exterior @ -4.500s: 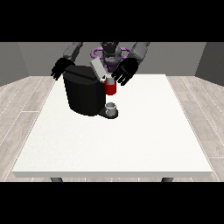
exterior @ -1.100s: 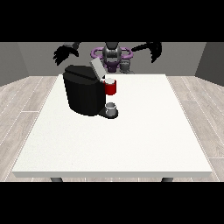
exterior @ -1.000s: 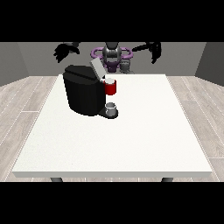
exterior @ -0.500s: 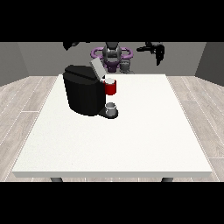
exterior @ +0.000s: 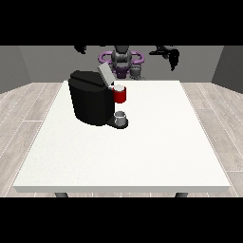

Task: Insert the coffee pod into the coffee machine and close the lid

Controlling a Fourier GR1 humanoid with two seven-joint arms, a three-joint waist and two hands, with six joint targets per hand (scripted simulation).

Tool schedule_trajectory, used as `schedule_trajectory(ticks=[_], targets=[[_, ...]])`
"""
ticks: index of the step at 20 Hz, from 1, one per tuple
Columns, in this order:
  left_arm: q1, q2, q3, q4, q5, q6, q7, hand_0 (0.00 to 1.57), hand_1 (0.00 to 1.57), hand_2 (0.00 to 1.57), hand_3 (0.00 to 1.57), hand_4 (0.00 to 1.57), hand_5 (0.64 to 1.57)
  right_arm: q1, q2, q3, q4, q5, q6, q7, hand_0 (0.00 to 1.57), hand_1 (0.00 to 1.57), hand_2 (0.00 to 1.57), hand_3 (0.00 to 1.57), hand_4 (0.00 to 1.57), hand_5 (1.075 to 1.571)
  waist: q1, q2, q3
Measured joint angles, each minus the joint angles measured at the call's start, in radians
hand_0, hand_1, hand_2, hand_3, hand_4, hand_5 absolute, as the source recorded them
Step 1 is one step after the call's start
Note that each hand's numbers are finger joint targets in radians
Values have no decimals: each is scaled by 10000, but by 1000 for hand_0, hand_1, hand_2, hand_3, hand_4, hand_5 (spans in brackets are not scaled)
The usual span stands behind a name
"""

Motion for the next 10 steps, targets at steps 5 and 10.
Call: schedule_trajectory(ticks=[5, 10], targets=[[430, -131, -167, -1124, 484, 68, 564, 0, 0, 0, 0, 0, 1571, -320, 148, 66, 359, 90, 153, -192, 0, 0, 0, 0, 0, 1571, 129, 474, 4], [906, -132, -624, -2213, 744, 308, 884, 0, 0, 0, 0, 0, 1571, -1027, 147, -276, 1015, -84, 251, -166, 0, 0, 0, 0, 0, 1571, 194, 978, 2]])
